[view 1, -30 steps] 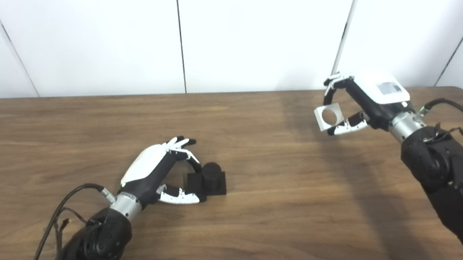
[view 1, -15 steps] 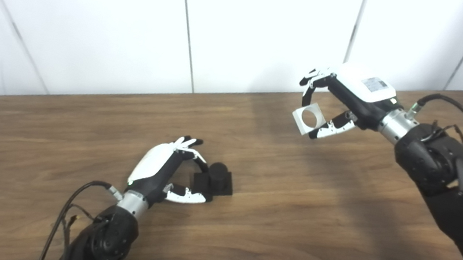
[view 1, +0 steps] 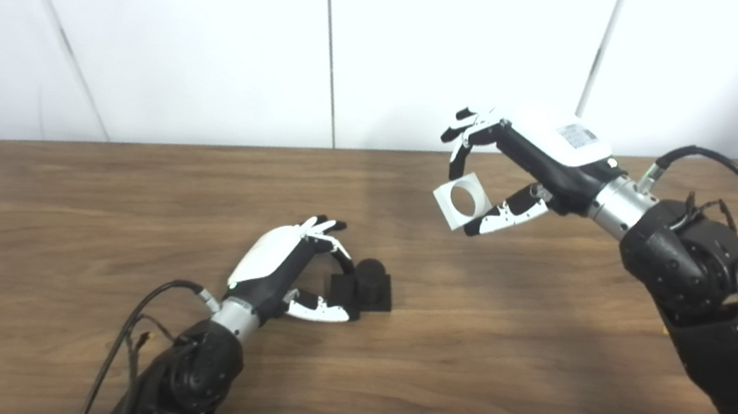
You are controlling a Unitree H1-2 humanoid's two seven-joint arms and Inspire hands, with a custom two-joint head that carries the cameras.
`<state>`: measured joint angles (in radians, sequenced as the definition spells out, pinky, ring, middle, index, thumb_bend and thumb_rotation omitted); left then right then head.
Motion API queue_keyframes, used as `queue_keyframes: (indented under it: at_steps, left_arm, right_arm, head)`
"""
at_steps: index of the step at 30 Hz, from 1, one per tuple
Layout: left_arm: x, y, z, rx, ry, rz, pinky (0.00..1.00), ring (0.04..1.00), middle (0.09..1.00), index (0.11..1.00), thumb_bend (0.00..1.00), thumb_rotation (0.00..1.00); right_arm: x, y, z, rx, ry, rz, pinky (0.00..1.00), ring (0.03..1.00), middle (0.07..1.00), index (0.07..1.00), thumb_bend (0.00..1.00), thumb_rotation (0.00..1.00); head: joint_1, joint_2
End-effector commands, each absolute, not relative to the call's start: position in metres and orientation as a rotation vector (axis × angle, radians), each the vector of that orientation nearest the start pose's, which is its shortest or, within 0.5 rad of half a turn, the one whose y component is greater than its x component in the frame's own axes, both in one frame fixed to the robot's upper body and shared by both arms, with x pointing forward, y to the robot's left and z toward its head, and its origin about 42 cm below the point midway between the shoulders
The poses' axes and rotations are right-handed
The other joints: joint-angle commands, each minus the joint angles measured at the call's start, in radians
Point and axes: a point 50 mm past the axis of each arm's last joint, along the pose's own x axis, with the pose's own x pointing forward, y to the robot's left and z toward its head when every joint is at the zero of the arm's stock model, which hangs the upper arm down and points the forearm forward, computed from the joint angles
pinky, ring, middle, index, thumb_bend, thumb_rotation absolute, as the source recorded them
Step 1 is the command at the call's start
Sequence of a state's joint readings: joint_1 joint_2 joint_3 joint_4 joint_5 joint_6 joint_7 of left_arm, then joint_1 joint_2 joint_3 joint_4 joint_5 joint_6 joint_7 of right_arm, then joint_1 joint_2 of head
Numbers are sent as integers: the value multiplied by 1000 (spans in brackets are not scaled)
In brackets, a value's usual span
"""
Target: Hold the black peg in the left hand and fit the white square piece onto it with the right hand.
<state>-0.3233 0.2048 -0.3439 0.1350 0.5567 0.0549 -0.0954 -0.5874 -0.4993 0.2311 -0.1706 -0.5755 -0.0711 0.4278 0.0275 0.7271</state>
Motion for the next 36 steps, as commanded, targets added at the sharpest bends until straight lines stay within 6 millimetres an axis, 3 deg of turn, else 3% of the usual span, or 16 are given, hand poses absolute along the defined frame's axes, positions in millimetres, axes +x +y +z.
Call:
queue_keyframes:
  at_steps: [1,20,36]
  left_arm:
    - [373,165,141,901,-156,-393,1000,1000,938,492,519,83]
    - [372,159,143,899,-153,-393,1000,1000,935,492,519,84]
    - [373,156,144,896,-156,-388,1000,1000,934,492,519,83]
  right_arm:
    - [396,-216,351,-1251,-701,459,721,873,776,480,517,140]
    - [394,-166,335,-1215,-659,632,742,860,776,479,519,141]
    - [407,-143,337,-1274,-651,711,733,840,769,480,520,140]
  head:
    - [6,1]
    - [28,14]
    - [40,17]
